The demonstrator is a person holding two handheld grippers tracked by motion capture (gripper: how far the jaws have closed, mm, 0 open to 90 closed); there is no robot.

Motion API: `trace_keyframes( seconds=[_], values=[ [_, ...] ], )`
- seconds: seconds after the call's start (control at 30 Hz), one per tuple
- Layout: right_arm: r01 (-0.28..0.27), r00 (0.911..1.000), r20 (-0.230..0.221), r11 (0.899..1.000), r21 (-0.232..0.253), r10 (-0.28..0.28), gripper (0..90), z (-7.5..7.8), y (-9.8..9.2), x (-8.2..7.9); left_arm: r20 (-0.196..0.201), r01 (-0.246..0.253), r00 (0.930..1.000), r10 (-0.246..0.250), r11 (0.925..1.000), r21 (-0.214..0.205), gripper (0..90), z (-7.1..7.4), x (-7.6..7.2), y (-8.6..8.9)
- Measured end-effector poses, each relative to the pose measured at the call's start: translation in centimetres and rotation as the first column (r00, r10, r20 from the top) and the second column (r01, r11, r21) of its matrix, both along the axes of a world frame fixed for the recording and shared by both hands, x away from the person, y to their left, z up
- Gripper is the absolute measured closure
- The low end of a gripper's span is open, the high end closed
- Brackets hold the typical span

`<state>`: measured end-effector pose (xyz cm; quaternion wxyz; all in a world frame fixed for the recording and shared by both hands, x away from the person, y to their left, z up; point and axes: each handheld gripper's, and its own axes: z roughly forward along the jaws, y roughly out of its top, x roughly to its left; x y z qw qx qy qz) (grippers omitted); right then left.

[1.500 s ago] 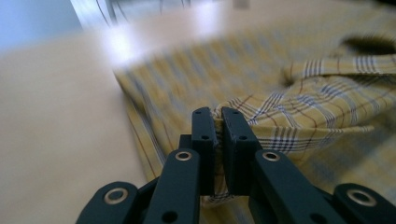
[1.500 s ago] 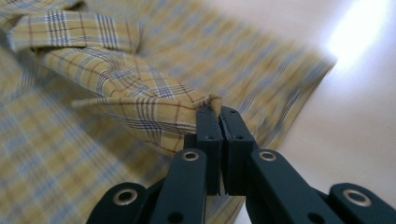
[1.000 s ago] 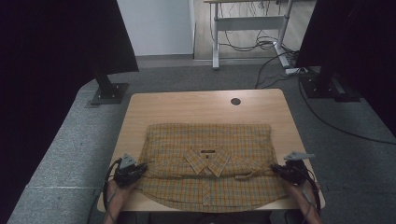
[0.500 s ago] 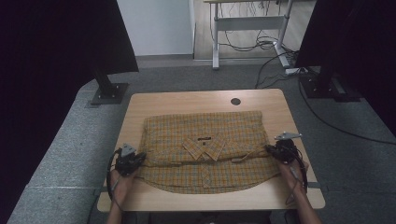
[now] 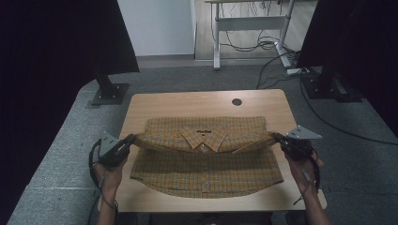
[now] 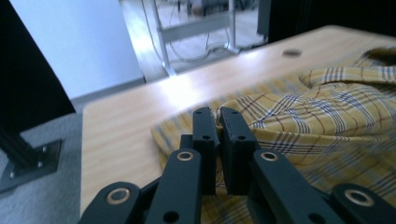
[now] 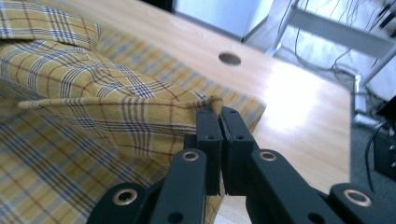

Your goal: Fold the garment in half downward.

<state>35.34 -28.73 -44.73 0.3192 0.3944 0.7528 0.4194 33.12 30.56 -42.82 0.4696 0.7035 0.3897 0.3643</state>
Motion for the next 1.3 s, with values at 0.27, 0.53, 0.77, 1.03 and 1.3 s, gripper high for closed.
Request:
trace_keyframes(
  seconds=[0.27, 0.53, 0.77, 1.03, 1.3],
  values=[
    [-0.045, 0.9975, -0.053, 0.999, 0.017, 0.046, 86.9, 1.0, -0.1, -4.1, -0.058, 0.059, 0.9965, -0.060, 0.9981, -0.017, 85.1, -0.9, -2.8, 1.0],
    [-0.071, 0.9606, -0.264, 0.995, 0.071, 0.087, 86.7, -4.7, -1.1, -5.9, -0.262, 0.085, 0.9616, -0.082, 0.9963, 0.003, 84.8, -6.9, -4.0, 1.2],
    [-0.038, 0.9184, -0.389, 0.994, 0.099, 0.074, 86.8, -9.0, -2.0, -6.0, -0.389, 0.070, 0.9191, -0.060, 0.9975, 0.009, 84.5, -10.8, -4.2, 1.4],
    [-0.033, 0.9117, -0.403, 0.993, 0.116, 0.078, 86.6, -10.1, -2.4, -6.0, -0.414, 0.068, 0.9086, -0.059, 0.9977, 0.007, 81.1, -11.3, -3.9, 1.7],
    [-0.036, 0.9406, -0.326, 0.984, 0.175, 0.093, 72.7, -8.3, -2.9, -6.4, -0.337, 0.052, 0.9386, -0.072, 0.9964, -0.067, 53.7, -7.3, -3.0, 2.9]
  ],
)
